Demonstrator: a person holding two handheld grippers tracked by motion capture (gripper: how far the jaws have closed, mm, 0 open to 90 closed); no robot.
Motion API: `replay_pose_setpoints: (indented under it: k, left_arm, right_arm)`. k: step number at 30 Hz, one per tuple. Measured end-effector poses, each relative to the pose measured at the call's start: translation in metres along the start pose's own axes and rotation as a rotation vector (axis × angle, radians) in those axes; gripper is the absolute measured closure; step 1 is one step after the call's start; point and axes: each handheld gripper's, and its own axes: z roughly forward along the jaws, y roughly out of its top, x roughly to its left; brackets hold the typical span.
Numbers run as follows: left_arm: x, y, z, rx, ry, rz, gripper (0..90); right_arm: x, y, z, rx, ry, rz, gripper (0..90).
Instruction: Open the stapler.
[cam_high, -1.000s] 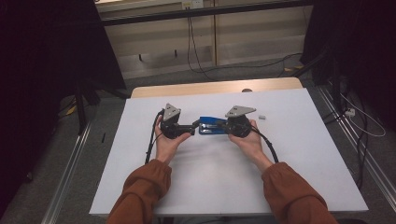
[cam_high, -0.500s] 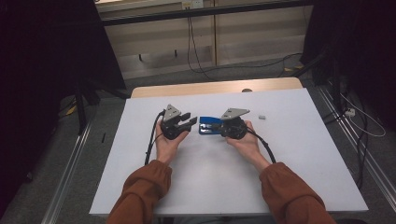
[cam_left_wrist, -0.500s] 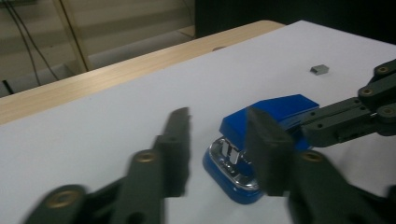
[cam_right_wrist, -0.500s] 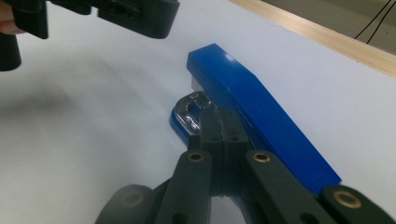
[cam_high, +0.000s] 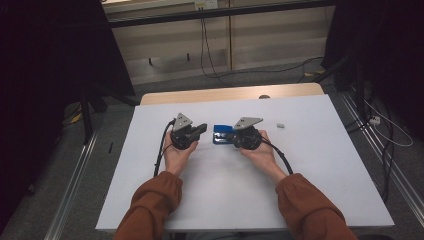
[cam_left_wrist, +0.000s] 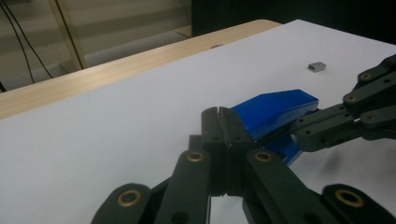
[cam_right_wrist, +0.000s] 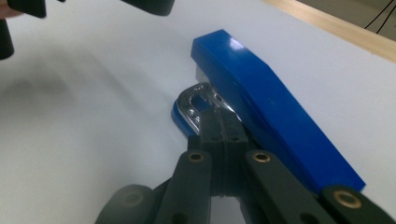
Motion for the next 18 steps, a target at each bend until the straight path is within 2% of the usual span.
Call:
replay_pose_setpoints:
  k: [2,9,18]
  left_arm:
    - [0.000,-0.001,0.001,0.021,-0.003,-0.012,90.0]
    - [0.000,-0.006,0.007,0.057,0.009,-0.007,90.0]
    - [0.001,-0.010,0.014,0.086,0.014,0.001,90.0]
  right_arm:
    - [0.000,-0.001,0.002,0.008,0.000,-0.006,90.0]
    - [0.000,-0.003,0.009,0.032,-0.007,-0.025,90.0]
    - [-0.001,-0.004,0.011,0.041,-0.008,-0.014,90.0]
